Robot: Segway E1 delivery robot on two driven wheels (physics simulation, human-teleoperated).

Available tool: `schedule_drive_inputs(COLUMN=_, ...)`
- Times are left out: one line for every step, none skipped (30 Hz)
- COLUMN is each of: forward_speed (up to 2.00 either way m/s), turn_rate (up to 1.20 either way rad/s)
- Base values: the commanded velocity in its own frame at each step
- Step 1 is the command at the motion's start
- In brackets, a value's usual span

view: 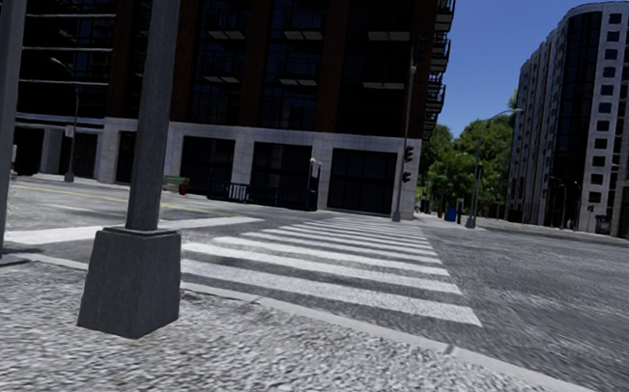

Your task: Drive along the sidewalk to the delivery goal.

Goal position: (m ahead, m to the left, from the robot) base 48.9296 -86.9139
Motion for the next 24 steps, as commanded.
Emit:
schedule_drive_inputs(forward_speed=2.0, turn_rate=-1.02)
schedule_drive_inputs(forward_speed=2.0, turn_rate=-1.11)
schedule_drive_inputs(forward_speed=2.0, turn_rate=-1.09)
schedule_drive_inputs(forward_speed=2.0, turn_rate=-0.18)
schedule_drive_inputs(forward_speed=2.0, turn_rate=-0.04)
schedule_drive_inputs(forward_speed=2.0, turn_rate=0.0)
schedule_drive_inputs(forward_speed=2.0, turn_rate=0.0)
schedule_drive_inputs(forward_speed=2.0, turn_rate=0.0)
schedule_drive_inputs(forward_speed=2.0, turn_rate=0.0)
schedule_drive_inputs(forward_speed=2.0, turn_rate=0.0)
schedule_drive_inputs(forward_speed=2.0, turn_rate=0.0)
schedule_drive_inputs(forward_speed=2.0, turn_rate=0.0)
schedule_drive_inputs(forward_speed=2.0, turn_rate=0.0)
schedule_drive_inputs(forward_speed=2.0, turn_rate=0.0)
schedule_drive_inputs(forward_speed=2.0, turn_rate=0.0)
schedule_drive_inputs(forward_speed=2.0, turn_rate=0.0)
schedule_drive_inputs(forward_speed=2.0, turn_rate=0.0)
schedule_drive_inputs(forward_speed=2.0, turn_rate=0.0)
schedule_drive_inputs(forward_speed=2.0, turn_rate=0.0)
schedule_drive_inputs(forward_speed=2.0, turn_rate=0.0)
schedule_drive_inputs(forward_speed=2.0, turn_rate=0.0)
schedule_drive_inputs(forward_speed=2.0, turn_rate=0.0)
schedule_drive_inputs(forward_speed=2.0, turn_rate=0.0)
schedule_drive_inputs(forward_speed=2.0, turn_rate=0.0)
